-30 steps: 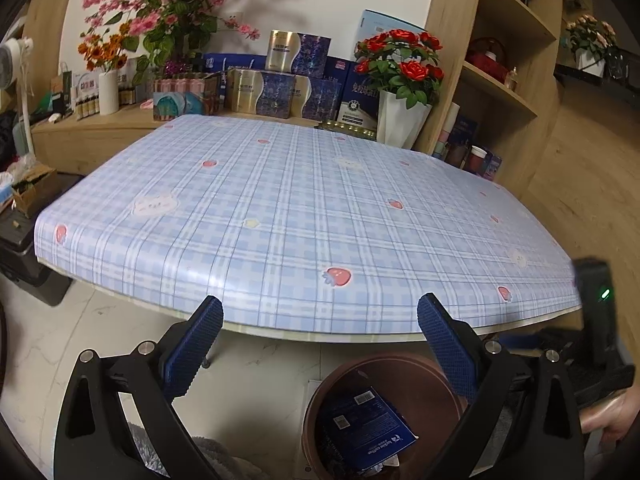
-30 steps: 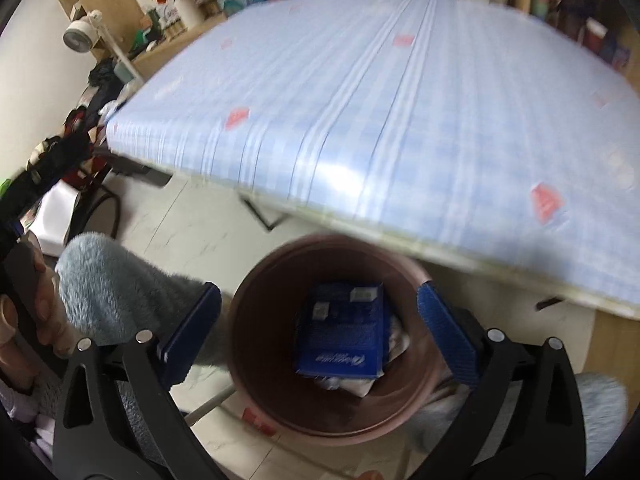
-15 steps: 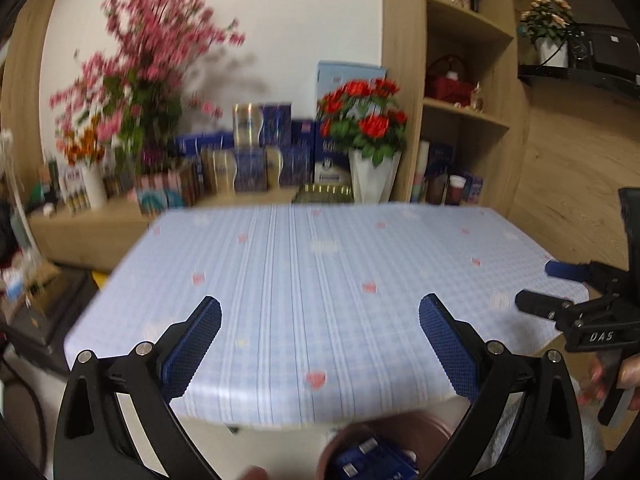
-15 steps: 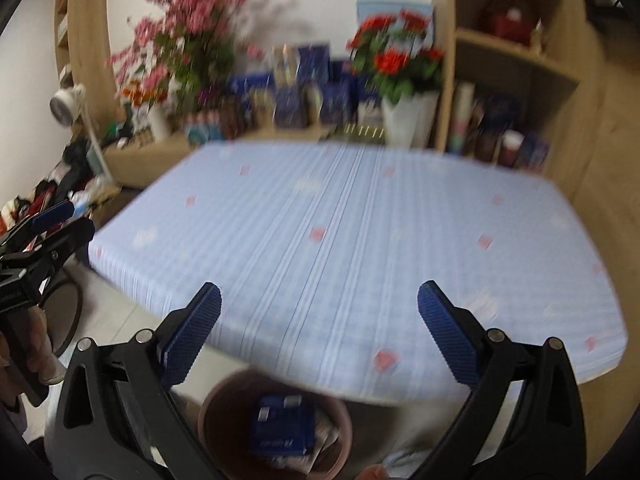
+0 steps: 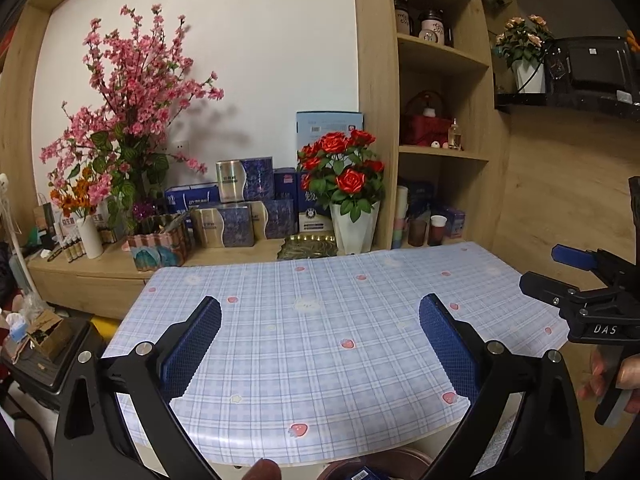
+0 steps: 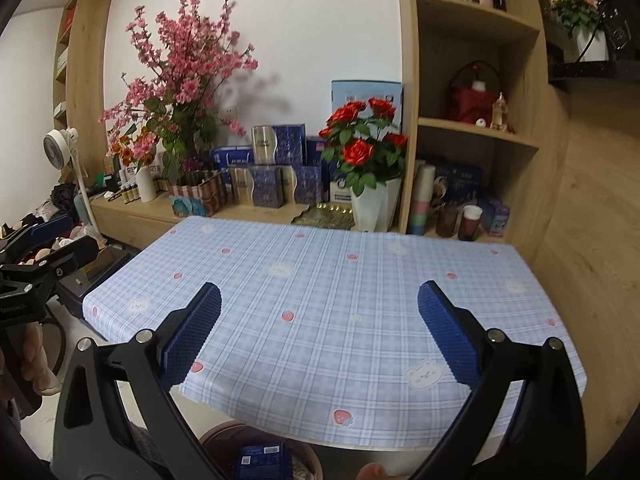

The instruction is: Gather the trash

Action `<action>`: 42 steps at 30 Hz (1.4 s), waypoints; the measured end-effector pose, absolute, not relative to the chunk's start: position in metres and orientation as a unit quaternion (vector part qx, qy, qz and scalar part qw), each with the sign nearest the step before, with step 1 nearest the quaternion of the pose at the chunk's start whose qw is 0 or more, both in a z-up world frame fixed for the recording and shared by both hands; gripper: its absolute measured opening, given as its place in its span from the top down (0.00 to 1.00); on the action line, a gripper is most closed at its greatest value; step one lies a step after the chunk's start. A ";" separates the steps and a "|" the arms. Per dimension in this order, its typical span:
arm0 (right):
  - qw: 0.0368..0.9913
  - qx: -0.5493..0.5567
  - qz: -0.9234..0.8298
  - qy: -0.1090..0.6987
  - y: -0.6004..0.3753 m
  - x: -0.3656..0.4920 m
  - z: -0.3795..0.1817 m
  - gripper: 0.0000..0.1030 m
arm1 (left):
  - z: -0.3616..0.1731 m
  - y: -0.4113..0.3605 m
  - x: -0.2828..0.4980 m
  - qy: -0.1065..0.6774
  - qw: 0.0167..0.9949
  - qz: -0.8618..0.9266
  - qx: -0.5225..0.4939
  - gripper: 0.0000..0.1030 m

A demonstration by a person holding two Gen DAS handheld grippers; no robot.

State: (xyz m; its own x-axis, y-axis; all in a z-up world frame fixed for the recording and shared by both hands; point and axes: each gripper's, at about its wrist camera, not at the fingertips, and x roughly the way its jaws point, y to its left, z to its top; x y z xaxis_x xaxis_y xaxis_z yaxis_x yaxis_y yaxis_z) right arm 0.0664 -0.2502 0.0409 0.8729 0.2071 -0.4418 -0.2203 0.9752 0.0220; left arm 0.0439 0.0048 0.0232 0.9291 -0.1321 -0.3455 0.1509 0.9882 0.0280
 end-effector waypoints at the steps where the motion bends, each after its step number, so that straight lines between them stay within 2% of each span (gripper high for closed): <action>1: 0.968 -0.013 0.110 0.226 -0.251 0.064 0.042 0.06 | 0.024 0.003 0.043 0.171 0.982 -0.070 0.030 0.06; 42: 0.970 -0.011 0.099 0.222 -0.253 0.058 0.049 0.06 | 0.023 0.004 0.034 0.162 0.985 -0.034 0.055 0.06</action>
State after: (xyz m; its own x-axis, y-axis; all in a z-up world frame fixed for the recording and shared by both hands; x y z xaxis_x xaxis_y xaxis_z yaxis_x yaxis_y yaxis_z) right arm 0.0578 -0.2526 0.0488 0.8819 0.1877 -0.4324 -0.1977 0.9800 0.0222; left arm 0.0337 0.0041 0.0225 0.9450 -0.0496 -0.3233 0.0854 0.9916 0.0976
